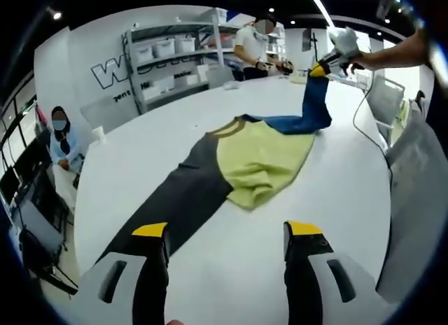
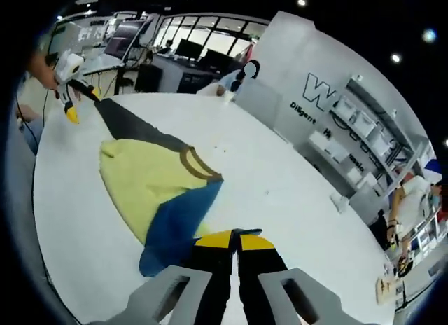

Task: Fold the garment on the visible template until the final outline fits inside the template.

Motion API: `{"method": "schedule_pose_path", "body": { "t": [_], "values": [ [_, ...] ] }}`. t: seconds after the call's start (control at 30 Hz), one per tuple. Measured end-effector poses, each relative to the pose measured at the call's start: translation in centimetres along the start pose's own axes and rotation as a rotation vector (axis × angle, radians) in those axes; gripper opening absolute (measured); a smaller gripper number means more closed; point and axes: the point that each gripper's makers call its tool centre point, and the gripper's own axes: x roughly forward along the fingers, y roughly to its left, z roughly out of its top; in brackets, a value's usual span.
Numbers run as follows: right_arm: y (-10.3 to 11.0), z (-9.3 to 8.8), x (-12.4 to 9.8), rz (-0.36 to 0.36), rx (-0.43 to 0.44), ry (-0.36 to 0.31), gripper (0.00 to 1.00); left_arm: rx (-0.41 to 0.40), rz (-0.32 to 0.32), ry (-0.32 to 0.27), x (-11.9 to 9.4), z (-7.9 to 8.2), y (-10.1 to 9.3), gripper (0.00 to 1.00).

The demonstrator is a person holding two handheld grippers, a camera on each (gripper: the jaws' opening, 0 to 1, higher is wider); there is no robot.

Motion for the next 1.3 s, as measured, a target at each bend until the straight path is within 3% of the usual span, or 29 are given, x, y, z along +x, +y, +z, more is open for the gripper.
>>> {"method": "schedule_pose_path", "body": {
  "t": [0.83,1.3],
  "values": [
    [-9.7,2.1,-1.8,-0.153,-0.030,-0.018,0.00,-0.001,0.000,0.012,-0.1,-0.3,-0.1,0.68],
    [-13.5,0.0,-0.8,-0.198,-0.011,0.035,0.00,0.003,-0.002,0.029,-0.3,-0.6,-0.1,0.68]
  ]
}}
